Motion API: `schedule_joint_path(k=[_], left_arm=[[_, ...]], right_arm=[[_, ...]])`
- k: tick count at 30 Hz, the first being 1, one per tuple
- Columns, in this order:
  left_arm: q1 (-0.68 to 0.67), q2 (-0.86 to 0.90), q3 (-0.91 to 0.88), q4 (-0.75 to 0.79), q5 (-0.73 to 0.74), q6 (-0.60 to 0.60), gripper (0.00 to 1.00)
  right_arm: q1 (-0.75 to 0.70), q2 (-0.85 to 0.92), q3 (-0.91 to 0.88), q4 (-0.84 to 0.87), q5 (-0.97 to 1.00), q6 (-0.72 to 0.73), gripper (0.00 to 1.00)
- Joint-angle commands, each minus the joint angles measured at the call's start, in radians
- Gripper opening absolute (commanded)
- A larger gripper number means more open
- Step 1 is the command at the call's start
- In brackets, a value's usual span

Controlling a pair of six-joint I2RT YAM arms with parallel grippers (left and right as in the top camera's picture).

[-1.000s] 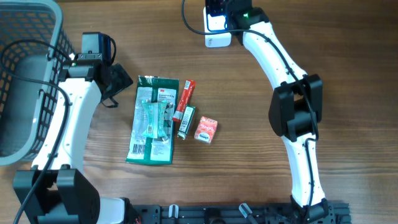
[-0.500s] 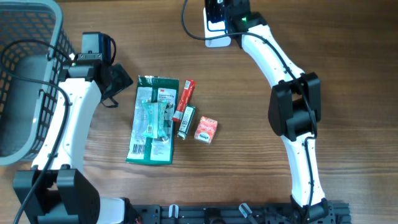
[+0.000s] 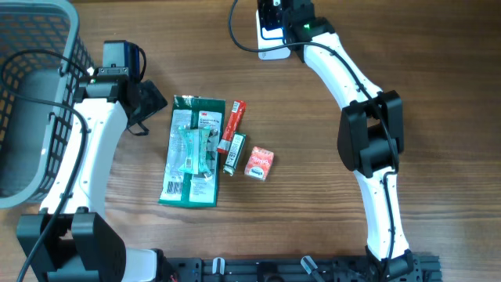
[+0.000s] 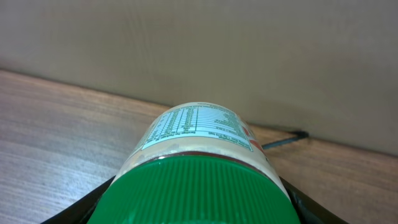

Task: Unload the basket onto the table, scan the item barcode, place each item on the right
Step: 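Hold the green cylinder label over the scanner window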

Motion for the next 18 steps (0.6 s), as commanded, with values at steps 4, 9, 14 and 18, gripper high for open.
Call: schedule_joint_path(k=[4,9,14,18], left_arm=[[0.005,0.006,-0.010,0.000,-0.016,-0.021,1.00],[0.005,0.006,-0.010,0.000,-0.016,-0.021,1.00],[0.005,0.006,-0.010,-0.001,-0.016,-0.021,1.00],[0.005,0.006,-0.010,-0.001,-0.016,-0.021,1.00]], right_arm=[[-0.007,-0.039,0.000,0.043,-0.016,0.012,0.05],[-0.023,-0.156,0.000,0.018,-0.016,0.012,0.04],[-0.052,-0.327,0.000,-0.170,-0.016,0.015,0.04],[-0.108,-0.437,0.000,-0.442,-0.016,0.046,0.04]])
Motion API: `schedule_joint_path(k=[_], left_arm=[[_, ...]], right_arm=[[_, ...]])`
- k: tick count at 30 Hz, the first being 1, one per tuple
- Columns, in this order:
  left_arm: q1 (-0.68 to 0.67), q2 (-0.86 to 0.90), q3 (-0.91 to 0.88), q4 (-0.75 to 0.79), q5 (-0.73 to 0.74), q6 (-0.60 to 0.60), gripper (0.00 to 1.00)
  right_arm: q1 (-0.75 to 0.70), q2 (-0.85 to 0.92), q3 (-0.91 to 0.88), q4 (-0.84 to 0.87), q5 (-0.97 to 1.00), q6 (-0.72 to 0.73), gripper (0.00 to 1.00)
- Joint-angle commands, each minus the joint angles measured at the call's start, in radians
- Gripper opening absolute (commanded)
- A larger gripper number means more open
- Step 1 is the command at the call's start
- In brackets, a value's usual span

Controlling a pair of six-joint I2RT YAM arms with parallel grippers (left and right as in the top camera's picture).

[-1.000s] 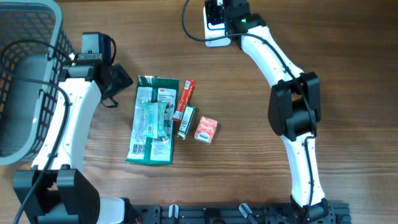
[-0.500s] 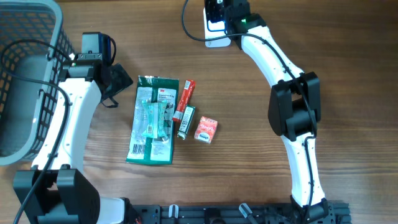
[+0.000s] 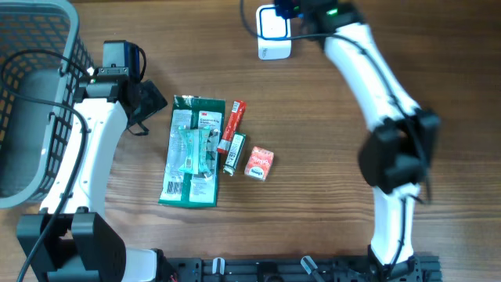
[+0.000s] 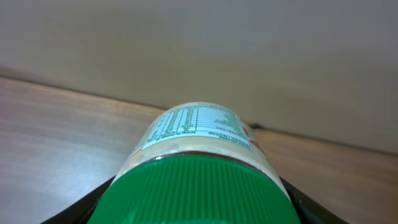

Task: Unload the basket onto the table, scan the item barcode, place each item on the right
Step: 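Hold the green cylinder label over the scanner window, then carry the green cylinder right and release it on the table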

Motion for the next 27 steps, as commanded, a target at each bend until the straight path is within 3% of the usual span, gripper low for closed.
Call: schedule_joint_path(k=[1,9,10,24,26,27], left_arm=[[0.004,0.006,-0.010,0.000,-0.016,-0.021,1.00],[0.004,0.006,-0.010,-0.001,-0.016,-0.021,1.00],[0.004,0.006,-0.010,0.000,-0.016,-0.021,1.00],[0.004,0.006,-0.010,-0.001,-0.016,-0.021,1.00],[0.005,0.006,-0.010,0.000,-0.016,-0.021,1.00],[0.004,0.006,-0.010,-0.001,-0.016,-0.021,1.00]], right_arm=[[-0.079,-0.173,0.019,-0.207,0.000,0.059,0.04],[-0.350,-0.122,-0.004,-0.856,-0.018,0.087,0.04],[-0.377,-0.111,-0.023,-0.873,-0.032,0.087,0.04],[-0.603,-0.097,-0.480,-0.581,-0.061,0.090,0.04],[-0.611,-0.097,-0.496,-0.564,-0.061,0.090,0.13],[-0.612,-0.097,-0.500,-0.561,-0.061,0.089,0.31]])
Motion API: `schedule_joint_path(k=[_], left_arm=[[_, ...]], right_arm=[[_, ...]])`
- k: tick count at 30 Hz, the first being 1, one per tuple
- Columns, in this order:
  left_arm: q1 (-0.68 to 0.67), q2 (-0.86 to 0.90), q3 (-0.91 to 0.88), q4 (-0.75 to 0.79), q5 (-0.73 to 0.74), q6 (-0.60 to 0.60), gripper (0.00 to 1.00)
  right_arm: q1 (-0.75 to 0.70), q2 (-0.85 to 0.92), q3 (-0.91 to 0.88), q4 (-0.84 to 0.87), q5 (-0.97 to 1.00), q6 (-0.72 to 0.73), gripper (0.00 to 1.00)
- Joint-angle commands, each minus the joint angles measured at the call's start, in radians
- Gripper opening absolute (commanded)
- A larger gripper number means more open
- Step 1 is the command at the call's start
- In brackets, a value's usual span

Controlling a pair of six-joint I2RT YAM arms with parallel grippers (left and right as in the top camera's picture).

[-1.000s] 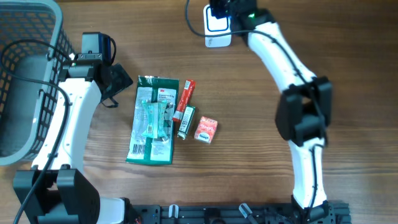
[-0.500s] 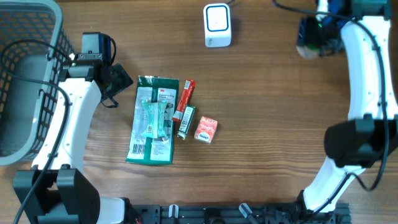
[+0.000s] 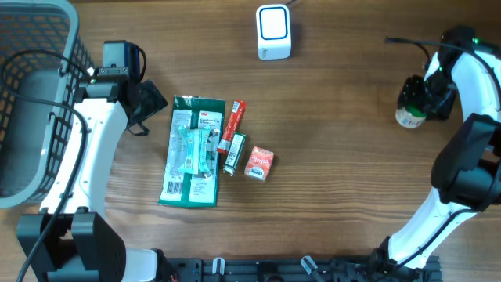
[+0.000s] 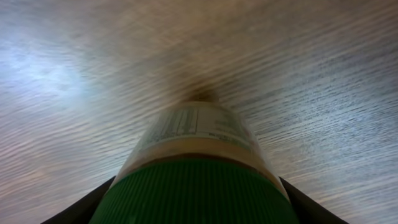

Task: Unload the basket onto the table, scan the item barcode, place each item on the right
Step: 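Carry the green cylinder right and release it on the table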

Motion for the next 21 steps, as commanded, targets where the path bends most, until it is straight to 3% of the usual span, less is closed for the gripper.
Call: schedule_joint_path(k=[1,5,9,14,19,21], left_arm=[[0.005,0.006,-0.009,-0.001,-0.016,-0.021,1.00],[0.005,0.006,-0.009,-0.001,-0.016,-0.021,1.00],[0.005,0.006,-0.009,0.000,-0.016,-0.021,1.00],[0.005,0.006,-0.009,-0.001,-0.016,-0.021,1.00],[0.005,0.006,-0.009,-0.001,-0.016,-0.021,1.00],[0.005,0.006,-0.009,0.000,-0.016,-0.021,1.00]], right_arm=[[-0.003,0.001,-0.012,0.016,-0.018,0.014,0.49],[-0.003,0.001,-0.012,0.020,-0.018,0.013,0.82],[-0.003,0.000,-0.011,0.020,-0.009,0.012,0.95],[-0.003,0.000,0.025,0.002,0.007,0.011,0.99],[0.001,-0.003,0.298,-0.166,-0.015,0.010,0.99],[0.013,-0.006,0.425,-0.249,-0.082,0.002,0.92]])
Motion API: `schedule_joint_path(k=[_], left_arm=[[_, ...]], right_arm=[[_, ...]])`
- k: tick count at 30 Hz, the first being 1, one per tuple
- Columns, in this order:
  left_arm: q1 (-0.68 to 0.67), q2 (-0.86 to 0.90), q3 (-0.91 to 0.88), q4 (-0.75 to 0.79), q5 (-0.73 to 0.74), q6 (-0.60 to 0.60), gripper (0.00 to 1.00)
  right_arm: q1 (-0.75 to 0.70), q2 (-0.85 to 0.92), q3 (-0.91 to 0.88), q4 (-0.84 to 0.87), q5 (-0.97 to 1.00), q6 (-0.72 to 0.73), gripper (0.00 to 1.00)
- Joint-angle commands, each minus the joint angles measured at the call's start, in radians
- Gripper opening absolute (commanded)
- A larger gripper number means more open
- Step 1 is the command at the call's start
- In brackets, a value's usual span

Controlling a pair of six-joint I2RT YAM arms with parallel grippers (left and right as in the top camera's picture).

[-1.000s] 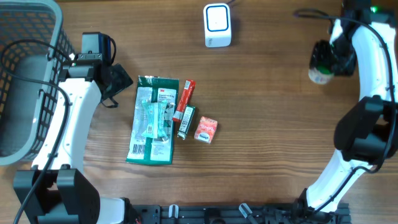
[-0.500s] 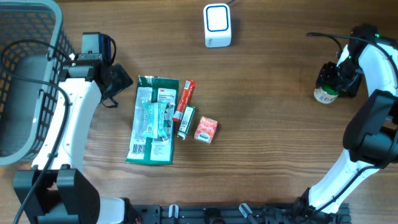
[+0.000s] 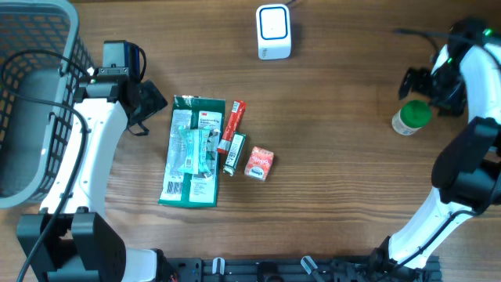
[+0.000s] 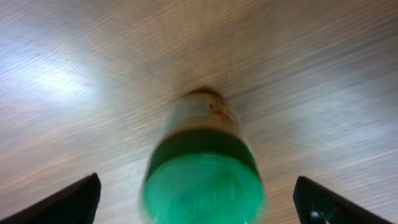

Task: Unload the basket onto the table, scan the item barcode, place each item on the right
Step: 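Carry the green cylinder right and release it on the table, then move the right gripper to the orange tissue pack and grasp it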

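A jar with a green lid [image 3: 412, 117] stands upright on the wooden table at the far right, free of any grip. In the right wrist view the jar [image 4: 202, 168] is blurred, with the black fingers [image 4: 73, 200] spread wide on either side and not touching it. My right gripper [image 3: 429, 88] is open, just behind and above the jar. The white scanner [image 3: 274, 32] sits at the back centre. At the left, my left gripper [image 3: 150, 105] rests near a green package; its jaws do not show clearly.
A green blister package [image 3: 193, 150], a red stick [image 3: 233, 124], a dark green stick [image 3: 234, 153] and a small red box [image 3: 259, 164] lie mid-table. A grey wire basket [image 3: 35, 102] stands at the left edge. A black cable [image 3: 415, 33] runs at the back right.
My right gripper was shut on the jar at the right side of the table. Now its fingers are wide apart and drawn back a little, and the jar stands alone. The left arm is unchanged.
My right gripper held the green-lidded jar by the scanner at the back centre, and was still close to it a moment later. Then it held the jar low over the table's right side. Now the jar stands there, let go.
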Motion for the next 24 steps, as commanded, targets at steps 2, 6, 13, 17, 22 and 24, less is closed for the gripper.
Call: schedule_joint_path(k=[2,6,13,17,22,24], left_arm=[[0.005,0.006,-0.009,-0.001,-0.016,-0.021,1.00],[0.004,0.006,-0.009,-0.001,-0.016,-0.021,1.00],[0.004,0.006,-0.009,-0.001,-0.016,-0.021,1.00],[0.004,0.006,-0.009,-0.001,-0.016,-0.021,1.00],[0.005,0.006,-0.009,-0.001,-0.016,-0.021,1.00],[0.005,0.006,-0.009,-0.001,-0.016,-0.021,1.00]], right_arm=[[0.038,-0.017,0.303,-0.138,-0.177,-0.029,0.82],[0.119,-0.051,0.348,-0.215,-0.393,-0.095,0.52],[0.369,-0.053,0.301,-0.283,-0.455,-0.049,0.44],[0.502,-0.053,0.264,-0.284,-0.432,0.035,0.50],[0.620,-0.081,0.257,-0.284,-0.374,0.134,0.47],[0.667,-0.113,0.242,-0.284,-0.328,0.164,0.48]])
